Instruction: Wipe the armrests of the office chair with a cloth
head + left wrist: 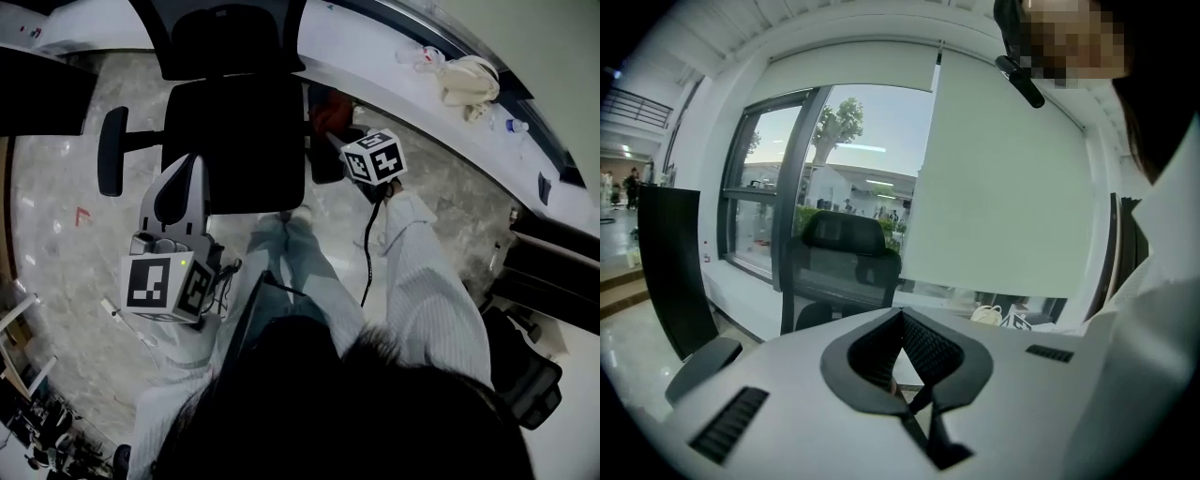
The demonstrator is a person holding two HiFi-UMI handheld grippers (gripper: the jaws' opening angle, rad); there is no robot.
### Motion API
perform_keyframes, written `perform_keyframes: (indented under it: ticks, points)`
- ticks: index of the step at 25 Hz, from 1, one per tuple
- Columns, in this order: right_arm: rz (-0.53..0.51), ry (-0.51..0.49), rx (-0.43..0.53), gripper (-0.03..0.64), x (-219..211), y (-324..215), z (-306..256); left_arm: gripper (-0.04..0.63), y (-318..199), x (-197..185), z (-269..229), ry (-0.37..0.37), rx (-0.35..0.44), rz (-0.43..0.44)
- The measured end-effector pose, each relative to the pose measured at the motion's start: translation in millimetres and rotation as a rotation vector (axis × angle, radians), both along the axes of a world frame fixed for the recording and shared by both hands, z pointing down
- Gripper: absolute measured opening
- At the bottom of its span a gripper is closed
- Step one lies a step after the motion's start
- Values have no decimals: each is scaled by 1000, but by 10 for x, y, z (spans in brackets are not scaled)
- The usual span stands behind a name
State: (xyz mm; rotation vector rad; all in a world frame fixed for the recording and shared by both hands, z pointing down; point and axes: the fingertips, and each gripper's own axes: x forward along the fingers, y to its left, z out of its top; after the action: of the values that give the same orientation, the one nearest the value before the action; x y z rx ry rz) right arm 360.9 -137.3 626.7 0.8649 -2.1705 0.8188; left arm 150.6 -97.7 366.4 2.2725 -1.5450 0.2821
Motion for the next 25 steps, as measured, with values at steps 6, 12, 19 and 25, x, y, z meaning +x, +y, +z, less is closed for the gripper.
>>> perform_keyframes:
  ticks: [6,12,19,25]
  points:
    - [15,97,-20,25,-75,-798,141,3,2,-319,23,-26,-25,-71]
    - [119,68,-80,25,-133,-845,148,3,28,-431,20,-24,-28,-91]
    - [-14,23,-110,25,-255,246,-6,3,3,-107,-67,9,22,9]
    - [-59,10,-81,25,-234,1088,-156,3,42,251,-145,25,42,101]
